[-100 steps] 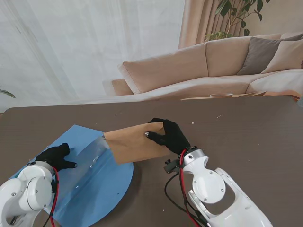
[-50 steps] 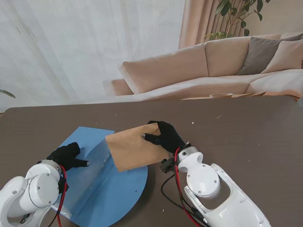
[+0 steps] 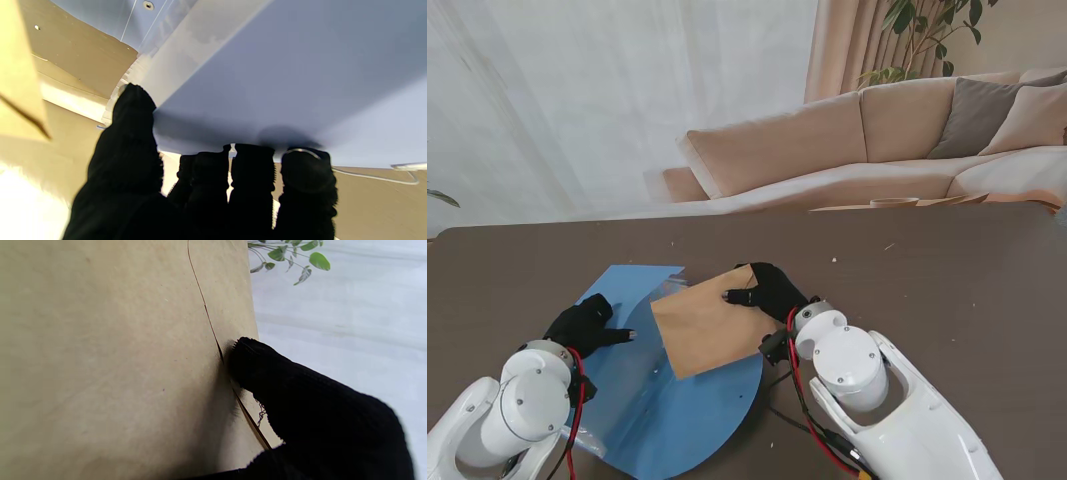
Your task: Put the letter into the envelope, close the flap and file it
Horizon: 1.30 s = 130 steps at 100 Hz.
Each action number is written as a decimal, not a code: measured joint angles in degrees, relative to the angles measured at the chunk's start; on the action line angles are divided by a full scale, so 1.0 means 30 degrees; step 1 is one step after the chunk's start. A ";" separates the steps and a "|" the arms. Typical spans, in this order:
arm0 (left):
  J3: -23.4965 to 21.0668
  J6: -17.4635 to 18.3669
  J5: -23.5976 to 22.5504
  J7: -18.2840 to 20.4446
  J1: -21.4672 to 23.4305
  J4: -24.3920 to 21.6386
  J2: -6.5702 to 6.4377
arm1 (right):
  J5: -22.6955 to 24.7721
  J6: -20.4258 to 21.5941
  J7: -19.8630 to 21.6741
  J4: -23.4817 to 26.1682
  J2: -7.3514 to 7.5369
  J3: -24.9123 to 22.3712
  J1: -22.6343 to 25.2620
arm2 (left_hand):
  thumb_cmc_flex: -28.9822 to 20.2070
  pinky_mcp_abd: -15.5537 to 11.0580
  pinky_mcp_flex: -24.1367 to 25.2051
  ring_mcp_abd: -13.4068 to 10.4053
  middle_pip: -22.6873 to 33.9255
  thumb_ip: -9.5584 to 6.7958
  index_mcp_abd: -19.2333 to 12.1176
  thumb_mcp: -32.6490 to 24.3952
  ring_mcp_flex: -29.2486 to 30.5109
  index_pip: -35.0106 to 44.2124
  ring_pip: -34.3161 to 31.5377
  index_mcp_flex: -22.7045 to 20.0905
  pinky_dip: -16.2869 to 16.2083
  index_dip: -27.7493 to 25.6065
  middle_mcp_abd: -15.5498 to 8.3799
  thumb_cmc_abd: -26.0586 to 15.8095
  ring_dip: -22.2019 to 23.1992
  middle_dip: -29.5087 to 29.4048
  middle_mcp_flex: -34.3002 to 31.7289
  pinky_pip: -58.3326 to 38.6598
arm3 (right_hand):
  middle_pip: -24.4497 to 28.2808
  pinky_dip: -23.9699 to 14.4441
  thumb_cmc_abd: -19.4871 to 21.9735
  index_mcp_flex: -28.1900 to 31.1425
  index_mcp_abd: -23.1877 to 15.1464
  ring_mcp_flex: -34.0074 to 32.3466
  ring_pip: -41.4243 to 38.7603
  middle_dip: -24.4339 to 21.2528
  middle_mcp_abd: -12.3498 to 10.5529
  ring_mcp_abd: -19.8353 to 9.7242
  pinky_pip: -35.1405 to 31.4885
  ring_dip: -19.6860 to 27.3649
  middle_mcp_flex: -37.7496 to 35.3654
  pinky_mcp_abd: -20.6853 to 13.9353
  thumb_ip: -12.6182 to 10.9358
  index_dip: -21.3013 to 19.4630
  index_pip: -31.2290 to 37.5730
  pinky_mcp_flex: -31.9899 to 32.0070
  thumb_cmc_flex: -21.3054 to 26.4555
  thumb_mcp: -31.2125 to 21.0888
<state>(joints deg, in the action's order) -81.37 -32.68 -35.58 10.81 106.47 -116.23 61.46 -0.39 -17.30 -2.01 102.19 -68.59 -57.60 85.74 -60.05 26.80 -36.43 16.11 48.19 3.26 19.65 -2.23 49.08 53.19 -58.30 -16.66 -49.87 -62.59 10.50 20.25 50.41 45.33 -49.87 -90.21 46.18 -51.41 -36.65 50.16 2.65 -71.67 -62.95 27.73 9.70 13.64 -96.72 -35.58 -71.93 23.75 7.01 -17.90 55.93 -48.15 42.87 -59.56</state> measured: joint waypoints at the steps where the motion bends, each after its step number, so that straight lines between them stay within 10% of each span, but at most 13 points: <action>1: 0.0019 -0.0021 0.0027 -0.0023 -0.0014 0.0000 0.0008 | 0.0000 -0.0045 0.0035 -0.0028 0.0002 0.0015 -0.0021 | 0.0000 0.0007 0.0003 0.0010 0.0000 0.0000 0.0013 0.0000 0.0000 0.0001 0.0000 0.0000 0.0000 0.0000 0.0010 0.0000 0.0000 0.0000 0.0000 -0.0004 | 0.0000 0.0001 0.0000 0.0000 0.0004 -0.0005 0.0000 0.0000 0.0000 0.0000 -0.0002 0.0000 -0.0003 0.0004 0.0000 0.0000 0.0000 -0.0005 0.0000 -0.0008; 47: 0.0438 -0.0649 0.1202 -0.0677 -0.0466 -0.0095 0.0231 | -0.1385 -0.1209 0.0844 -0.2135 -0.0106 0.1621 -0.2077 | -0.0478 0.0257 0.0090 0.0207 0.0000 0.0001 0.0171 0.0686 0.0006 0.0006 0.0000 0.0000 0.0000 0.0017 0.0179 -0.0030 -0.0012 -0.0015 0.0000 -0.0024 | 0.0000 0.0225 0.0000 0.0000 0.0340 -0.0021 -0.0020 -0.0001 0.0000 0.0000 -0.0015 0.0004 -0.0176 0.0007 0.0000 0.0002 0.0043 -0.0011 0.0000 -0.0080; 130: 0.1310 -0.1647 0.2448 -0.0875 -0.0687 -0.0920 0.0304 | -0.3889 -0.2248 -0.1242 -0.6256 -0.2411 0.4520 -0.5706 | -0.0769 0.0517 0.0221 0.0389 0.0000 0.0003 0.0612 0.1362 0.0167 0.0405 0.0014 0.0433 -0.0010 0.0219 0.0414 -0.0493 -0.0078 -0.0256 0.0000 -0.0073 | -0.0475 0.0642 0.0208 0.0000 0.0582 -0.0020 0.1404 -0.1093 0.0000 0.0000 0.0002 0.0909 -0.0176 0.0041 0.0000 0.0050 0.0047 0.0504 0.0000 -0.0016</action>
<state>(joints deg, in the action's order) -77.44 -37.62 -28.24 8.18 104.41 -118.99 62.37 -12.06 -24.05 -5.74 83.42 -75.82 -44.04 68.62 -62.36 28.35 -35.77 17.28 48.19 3.27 21.49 1.85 49.58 54.40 -58.26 -15.36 -49.90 -61.94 11.74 18.77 50.17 44.56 -49.87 -90.43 44.75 -49.49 -36.03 50.16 4.39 -71.73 -58.73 24.45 9.70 13.64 -96.71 -32.86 -72.46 23.88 7.01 -17.75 56.07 -46.64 42.87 -59.60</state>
